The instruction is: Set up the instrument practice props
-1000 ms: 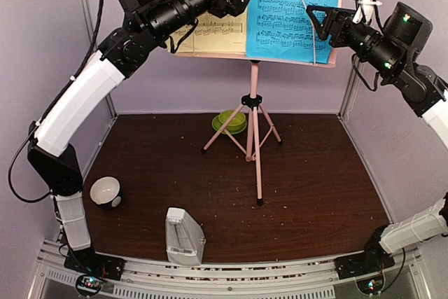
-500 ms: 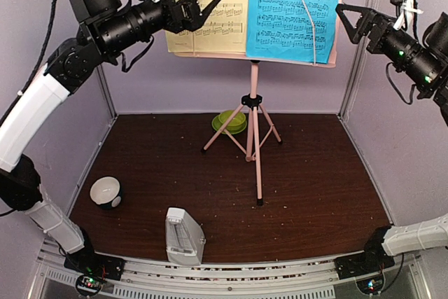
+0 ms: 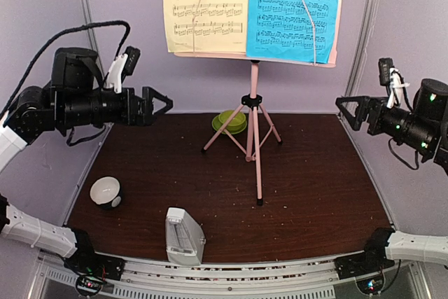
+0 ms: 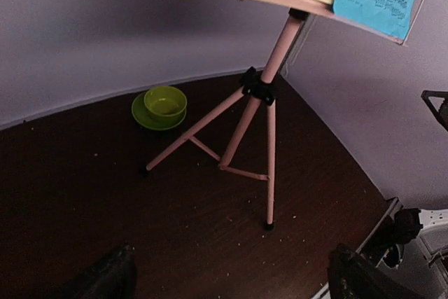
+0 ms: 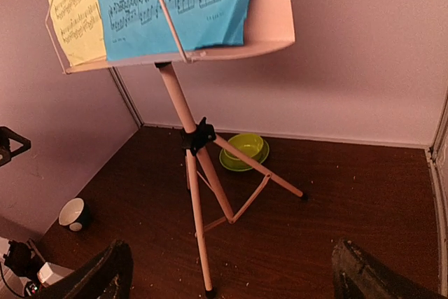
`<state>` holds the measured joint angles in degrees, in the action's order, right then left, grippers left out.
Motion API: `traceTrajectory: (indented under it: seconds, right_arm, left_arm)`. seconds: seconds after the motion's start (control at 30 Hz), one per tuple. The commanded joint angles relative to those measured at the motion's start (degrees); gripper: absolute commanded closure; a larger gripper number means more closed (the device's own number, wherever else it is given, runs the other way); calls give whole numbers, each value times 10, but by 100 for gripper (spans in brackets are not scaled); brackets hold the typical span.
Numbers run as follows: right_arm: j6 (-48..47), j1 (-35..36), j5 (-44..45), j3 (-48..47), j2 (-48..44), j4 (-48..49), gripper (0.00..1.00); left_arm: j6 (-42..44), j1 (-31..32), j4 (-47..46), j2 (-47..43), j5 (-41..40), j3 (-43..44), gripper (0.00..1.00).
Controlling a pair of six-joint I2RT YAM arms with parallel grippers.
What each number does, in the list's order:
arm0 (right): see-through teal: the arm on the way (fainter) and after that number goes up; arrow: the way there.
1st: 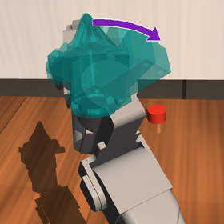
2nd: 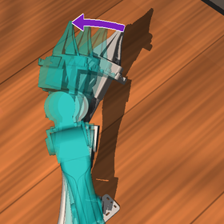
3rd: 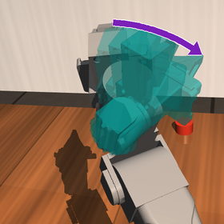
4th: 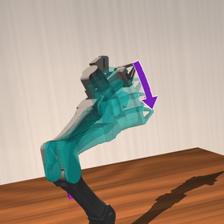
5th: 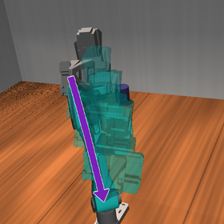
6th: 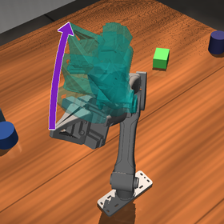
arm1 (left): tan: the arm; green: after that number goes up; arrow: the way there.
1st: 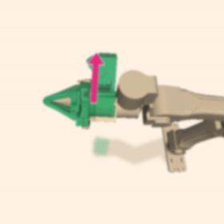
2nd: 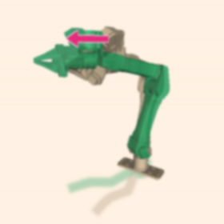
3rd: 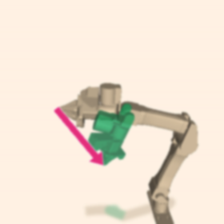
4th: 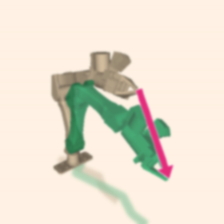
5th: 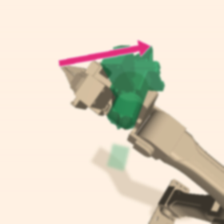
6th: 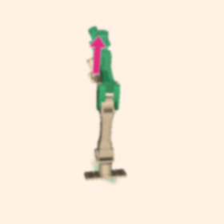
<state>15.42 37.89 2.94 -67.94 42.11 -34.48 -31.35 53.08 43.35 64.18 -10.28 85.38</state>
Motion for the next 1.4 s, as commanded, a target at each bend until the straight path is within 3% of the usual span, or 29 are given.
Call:
traceTrajectory:
  seconds: [0.0,0.13,0.3,0.53,0.7,0.93,1.13,1.37]
  right_arm:
    - [54,1,-28,80,-48,-28,0]
    - [68,1,-31,145,-72,-22,0]
    - [78,1,-31,173,-79,-15,0]
    - [82,2,-38,186,-78,-6,0]
    - [85,3,-41,190,-77,-6,0]
    - [87,2,-47,192,-74,-8,0]
    - [85,3,-46,188,-73,-8,0]
    - [84,3,-44,186,-77,-8,0]
  left_arm:
    - [-110,69,119,-13,-10,-47,2]
    - [-201,174,178,20,-61,-49,2]
    - [-295,253,223,95,-64,-33,2]
    - [-374,272,281,179,-62,-19,2]
    - [-425,276,276,218,-35,-32,10]
    - [-437,278,241,234,-11,-64,28]
    - [-414,278,225,249,-6,-54,56]
    - [-319,279,250,291,-55,50,63]
